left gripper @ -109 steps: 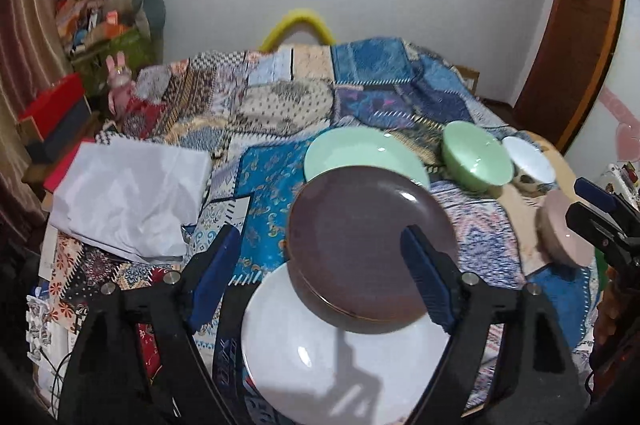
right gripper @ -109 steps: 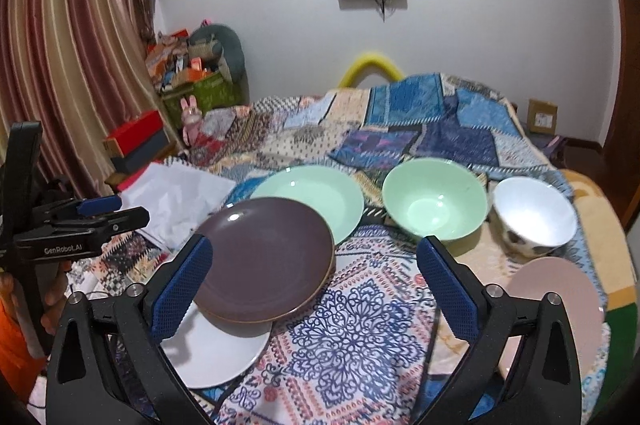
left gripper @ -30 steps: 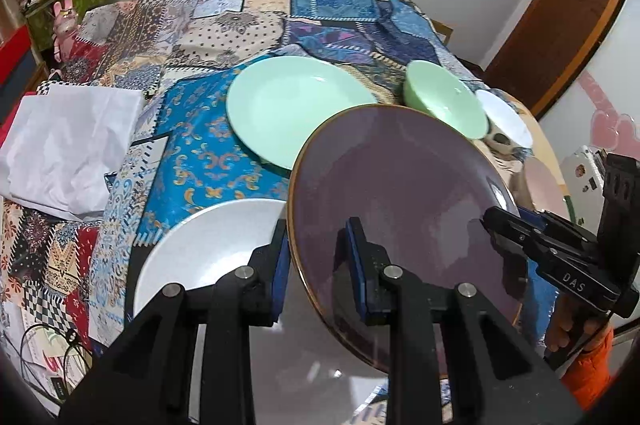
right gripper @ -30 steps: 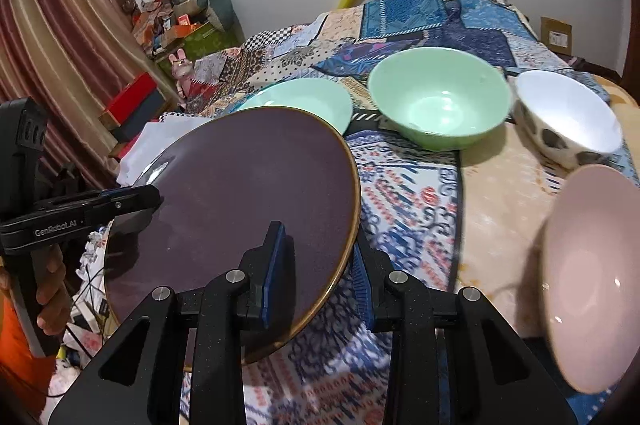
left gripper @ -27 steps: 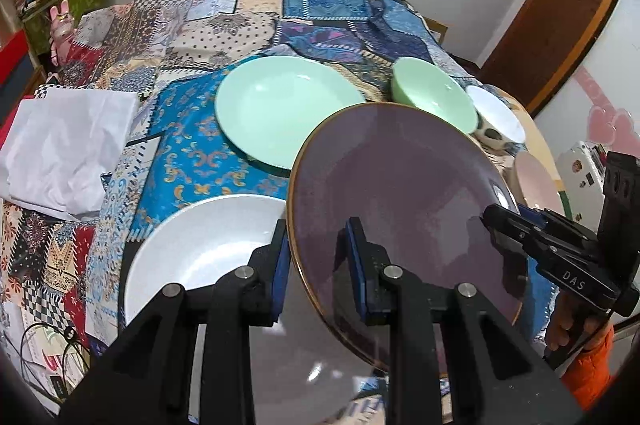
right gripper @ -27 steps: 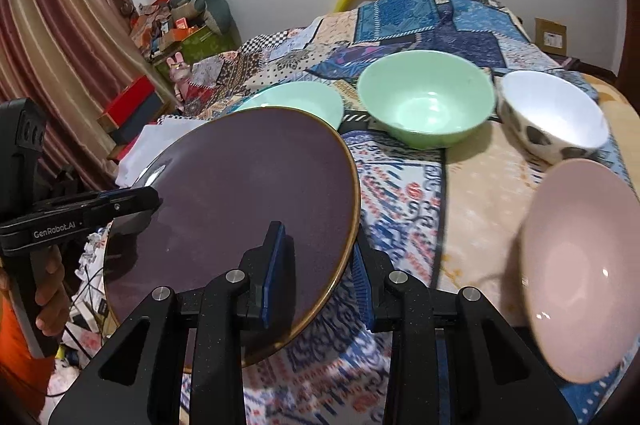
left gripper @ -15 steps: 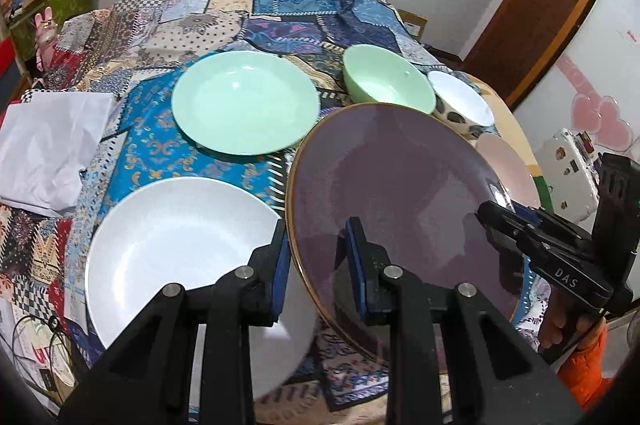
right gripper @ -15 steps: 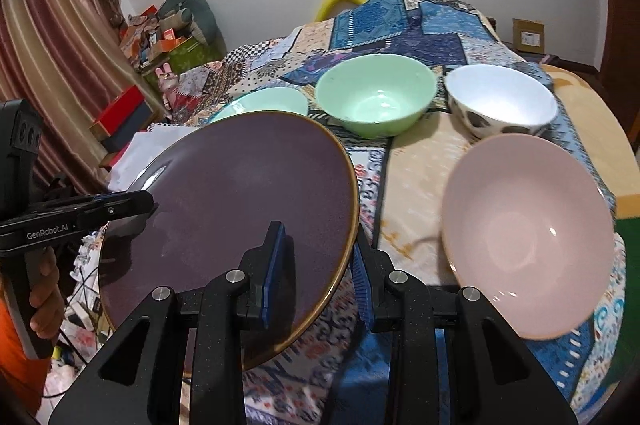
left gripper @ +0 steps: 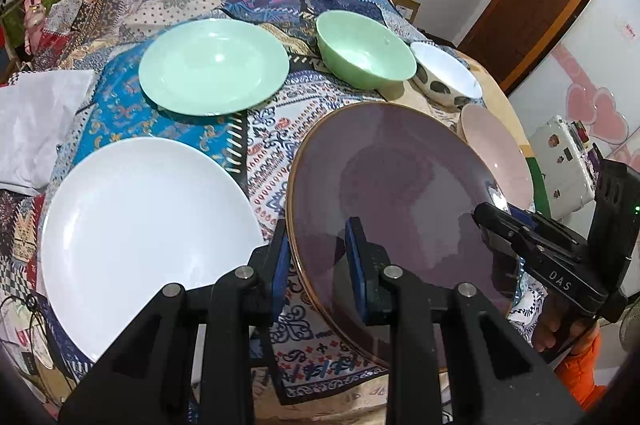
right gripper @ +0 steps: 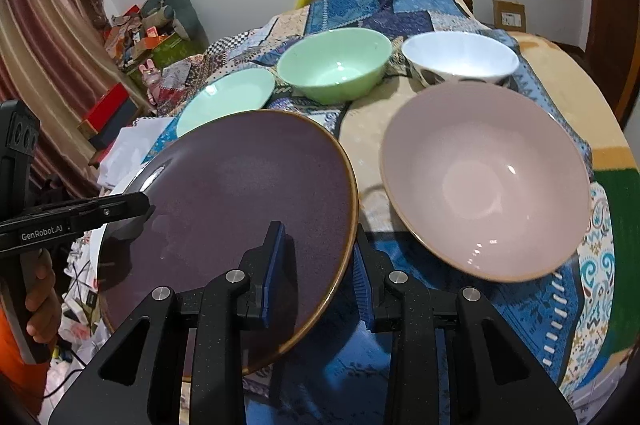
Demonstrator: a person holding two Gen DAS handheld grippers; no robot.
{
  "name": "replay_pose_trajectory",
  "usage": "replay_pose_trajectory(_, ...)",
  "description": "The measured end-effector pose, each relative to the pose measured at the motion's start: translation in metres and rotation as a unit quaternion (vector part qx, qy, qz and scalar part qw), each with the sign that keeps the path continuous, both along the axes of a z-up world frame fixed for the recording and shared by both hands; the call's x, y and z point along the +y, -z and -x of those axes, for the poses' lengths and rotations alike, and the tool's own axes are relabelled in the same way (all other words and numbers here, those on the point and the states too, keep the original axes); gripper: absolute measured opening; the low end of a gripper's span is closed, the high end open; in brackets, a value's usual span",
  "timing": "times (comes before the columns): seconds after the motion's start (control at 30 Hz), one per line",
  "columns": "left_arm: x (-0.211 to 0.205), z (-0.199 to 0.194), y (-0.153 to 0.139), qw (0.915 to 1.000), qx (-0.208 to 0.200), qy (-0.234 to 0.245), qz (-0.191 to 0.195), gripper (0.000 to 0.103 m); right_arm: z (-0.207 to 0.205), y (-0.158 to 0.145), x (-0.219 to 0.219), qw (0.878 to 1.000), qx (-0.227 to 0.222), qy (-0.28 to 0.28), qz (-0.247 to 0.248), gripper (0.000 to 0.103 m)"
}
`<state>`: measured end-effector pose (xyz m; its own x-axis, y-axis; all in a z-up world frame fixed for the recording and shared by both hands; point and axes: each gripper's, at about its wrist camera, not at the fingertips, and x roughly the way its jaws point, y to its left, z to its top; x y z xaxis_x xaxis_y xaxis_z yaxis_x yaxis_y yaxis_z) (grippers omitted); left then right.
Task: Organize plates and bowls
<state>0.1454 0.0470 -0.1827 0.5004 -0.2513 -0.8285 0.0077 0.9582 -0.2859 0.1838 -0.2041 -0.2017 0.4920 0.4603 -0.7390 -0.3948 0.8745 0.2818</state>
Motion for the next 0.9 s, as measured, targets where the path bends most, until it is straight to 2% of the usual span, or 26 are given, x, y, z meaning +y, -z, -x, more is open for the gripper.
replay_pose_trajectory(0.43, -0.007, -0.014, 0.030, 0.9994, 0.034, 0.007, 0.003, 0.027, -0.001, 0.023, -0.007, 0.999, 0.028, 0.016, 0.010, 0.029)
replay_pose_trajectory(0.9, -0.013, -0.024, 0.050, 0.9985, 0.055, 0.009, -0.004, 0.027, -0.005, 0.030, -0.009, 0.999, 0.022, 0.031, 0.024, 0.029)
